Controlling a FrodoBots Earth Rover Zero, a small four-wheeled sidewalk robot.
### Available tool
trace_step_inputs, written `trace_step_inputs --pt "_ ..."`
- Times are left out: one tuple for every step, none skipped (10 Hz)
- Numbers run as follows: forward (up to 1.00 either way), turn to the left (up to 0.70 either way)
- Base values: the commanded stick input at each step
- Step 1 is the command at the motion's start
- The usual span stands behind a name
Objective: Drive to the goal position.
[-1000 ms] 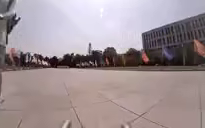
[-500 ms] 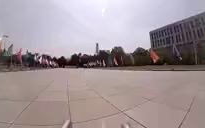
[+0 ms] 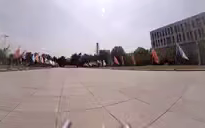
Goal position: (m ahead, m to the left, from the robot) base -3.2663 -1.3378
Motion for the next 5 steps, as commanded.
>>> trace_step_inputs --pt "1.0 0.0" --pt "1.0 0.05" --pt "1.0 0.24" --pt "1.0 0.05" --pt "1.0 0.0"
